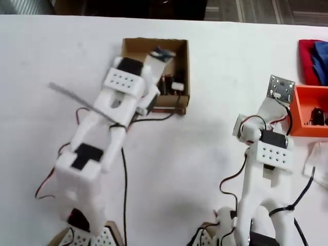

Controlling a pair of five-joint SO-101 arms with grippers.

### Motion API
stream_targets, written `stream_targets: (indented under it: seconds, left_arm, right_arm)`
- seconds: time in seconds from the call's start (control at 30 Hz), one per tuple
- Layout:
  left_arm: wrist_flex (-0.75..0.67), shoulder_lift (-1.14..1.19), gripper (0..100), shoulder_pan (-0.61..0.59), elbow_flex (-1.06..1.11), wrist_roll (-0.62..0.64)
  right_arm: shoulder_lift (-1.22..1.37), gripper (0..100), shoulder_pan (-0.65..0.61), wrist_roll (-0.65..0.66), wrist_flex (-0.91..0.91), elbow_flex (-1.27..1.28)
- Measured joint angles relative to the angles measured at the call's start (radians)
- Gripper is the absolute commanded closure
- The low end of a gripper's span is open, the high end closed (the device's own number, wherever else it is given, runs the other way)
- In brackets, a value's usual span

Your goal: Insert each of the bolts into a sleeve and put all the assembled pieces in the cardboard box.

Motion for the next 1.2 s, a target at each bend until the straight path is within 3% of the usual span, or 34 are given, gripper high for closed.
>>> stream_targets:
  seconds: [0.23,0.47,0.73,1.0,1.2]
  left_arm:
    - [0.078,-0.273,97,-0.041,0.000,0.015]
    - [0.015,-0.471,97,-0.094,0.117,0.104]
    - [-0.436,-0.922,97,-0.092,0.750,0.109]
    - [-0.996,-1.208,97,-0.098,1.198,0.109]
    - [-1.085,-1.376,97,-0.147,1.386,0.109]
  right_arm:
    - [0.000,97.6,0.000,-0.006,0.000,0.000]
    - [-0.161,97.6,-0.081,-0.006,-0.012,0.141]
    - [-0.548,97.5,-0.242,0.057,-0.103,0.397]
    - [-0.591,97.5,-0.322,0.060,-0.157,0.434]
    - [-0.592,97.5,-0.331,0.060,-0.164,0.439]
